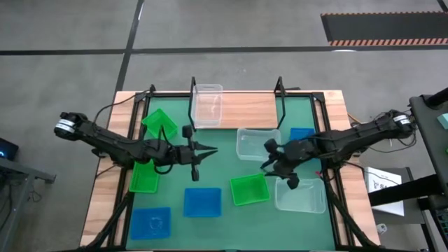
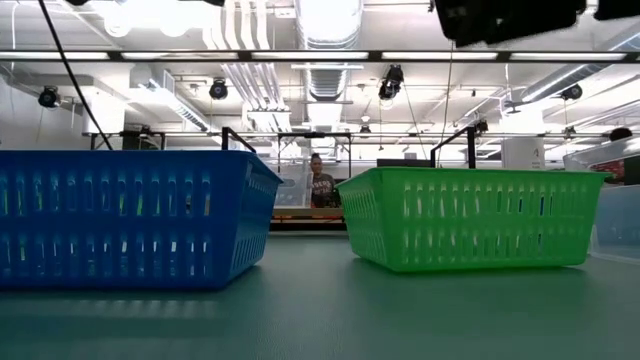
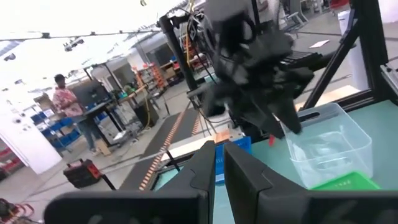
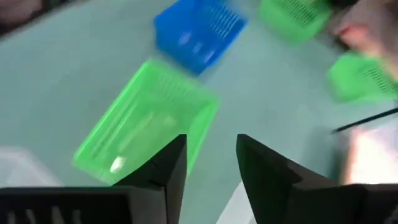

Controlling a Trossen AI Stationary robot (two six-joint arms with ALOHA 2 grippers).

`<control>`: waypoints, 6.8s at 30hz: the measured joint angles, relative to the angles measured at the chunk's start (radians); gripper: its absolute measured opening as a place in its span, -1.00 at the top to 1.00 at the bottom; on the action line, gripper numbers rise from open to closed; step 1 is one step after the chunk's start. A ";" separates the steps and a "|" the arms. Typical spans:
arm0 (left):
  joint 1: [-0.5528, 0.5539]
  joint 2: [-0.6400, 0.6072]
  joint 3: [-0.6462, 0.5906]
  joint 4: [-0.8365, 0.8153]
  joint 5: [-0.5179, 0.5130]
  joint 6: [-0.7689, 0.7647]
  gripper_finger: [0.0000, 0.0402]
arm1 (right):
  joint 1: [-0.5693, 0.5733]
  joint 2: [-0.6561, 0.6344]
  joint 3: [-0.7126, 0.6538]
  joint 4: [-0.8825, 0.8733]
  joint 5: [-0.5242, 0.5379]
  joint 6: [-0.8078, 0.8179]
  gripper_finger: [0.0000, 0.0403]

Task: Stack baskets on shelf by color
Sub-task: Put the bottom right green bin on the shelf, then stack the bottom green bin on the green bin on the shelf

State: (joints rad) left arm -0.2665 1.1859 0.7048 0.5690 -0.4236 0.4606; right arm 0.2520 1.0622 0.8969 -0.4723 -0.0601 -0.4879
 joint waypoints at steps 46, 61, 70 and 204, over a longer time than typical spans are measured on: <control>-0.020 -0.054 -0.007 -0.011 -0.005 0.069 0.93 | 0.115 0.642 0.424 -0.590 0.062 -0.412 0.38; -0.020 -0.054 -0.009 -0.010 -0.005 0.070 0.93 | 0.114 0.705 0.422 -0.558 0.052 -0.494 0.61; -0.020 -0.054 -0.009 -0.010 -0.005 0.070 0.93 | 0.114 0.693 0.423 -0.551 0.054 -0.497 0.94; -0.170 -0.021 -0.138 0.042 0.053 -0.912 0.93 | -0.155 0.136 -0.070 0.695 0.130 0.057 0.76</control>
State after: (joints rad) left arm -0.4367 1.1645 0.5668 0.6105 -0.3705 -0.4511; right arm 0.0971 1.1985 0.8273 0.2225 0.0704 -0.4307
